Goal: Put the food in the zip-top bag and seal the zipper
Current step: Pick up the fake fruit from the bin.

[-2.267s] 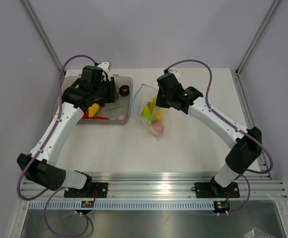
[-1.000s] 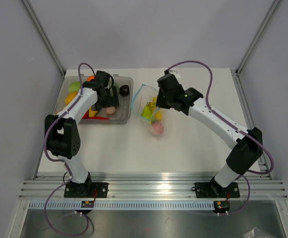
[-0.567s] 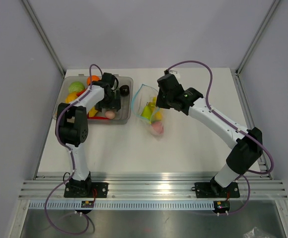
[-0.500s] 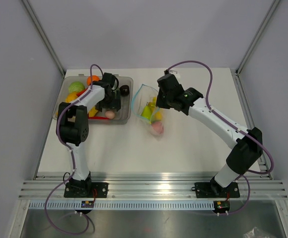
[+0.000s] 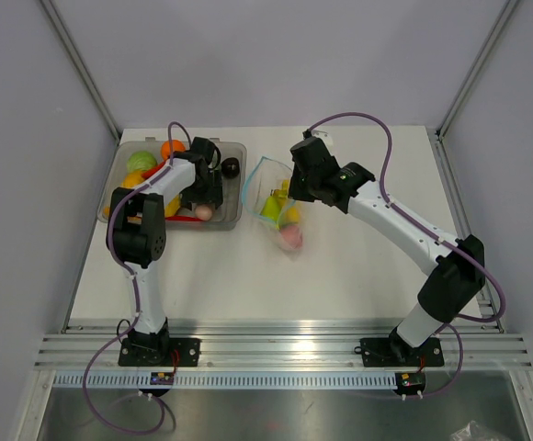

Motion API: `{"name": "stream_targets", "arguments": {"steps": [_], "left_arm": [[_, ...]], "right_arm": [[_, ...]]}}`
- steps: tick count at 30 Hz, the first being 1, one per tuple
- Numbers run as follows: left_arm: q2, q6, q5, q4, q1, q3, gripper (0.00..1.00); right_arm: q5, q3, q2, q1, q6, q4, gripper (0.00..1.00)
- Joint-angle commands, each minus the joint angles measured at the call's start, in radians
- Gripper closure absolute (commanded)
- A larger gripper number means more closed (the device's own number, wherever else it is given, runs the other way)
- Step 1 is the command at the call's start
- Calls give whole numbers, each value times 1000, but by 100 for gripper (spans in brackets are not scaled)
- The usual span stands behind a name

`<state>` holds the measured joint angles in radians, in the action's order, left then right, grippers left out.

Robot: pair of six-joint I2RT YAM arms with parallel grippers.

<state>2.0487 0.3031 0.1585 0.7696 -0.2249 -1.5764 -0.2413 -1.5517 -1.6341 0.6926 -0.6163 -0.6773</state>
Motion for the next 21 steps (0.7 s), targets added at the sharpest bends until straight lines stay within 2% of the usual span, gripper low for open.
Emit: {"name": "stream_targets", "arguments": {"steps": [1, 9, 13, 15, 16, 17, 21], "left_arm": [[-13, 36, -13, -7, 6, 9, 25], [1, 56, -11, -12, 6, 21, 28], [1, 53, -27, -10, 4, 24, 21], [-5, 53, -30, -6, 6, 24, 25], [-7, 56, -33, -1, 6, 23, 30], [-10, 57, -37, 0, 4, 24, 32], [-24, 62, -53, 0, 1, 42, 33]], "right_arm": [[7, -38, 0, -4, 16, 16, 100], [5, -39, 5, -4, 21, 16, 100], [5, -39, 2, -4, 21, 15, 100], [4, -36, 3, -4, 21, 16, 100], [4, -33, 6, -5, 21, 18, 100], [4, -30, 6, -5, 20, 21, 100], [11, -31, 2, -5, 18, 27, 100]]}}
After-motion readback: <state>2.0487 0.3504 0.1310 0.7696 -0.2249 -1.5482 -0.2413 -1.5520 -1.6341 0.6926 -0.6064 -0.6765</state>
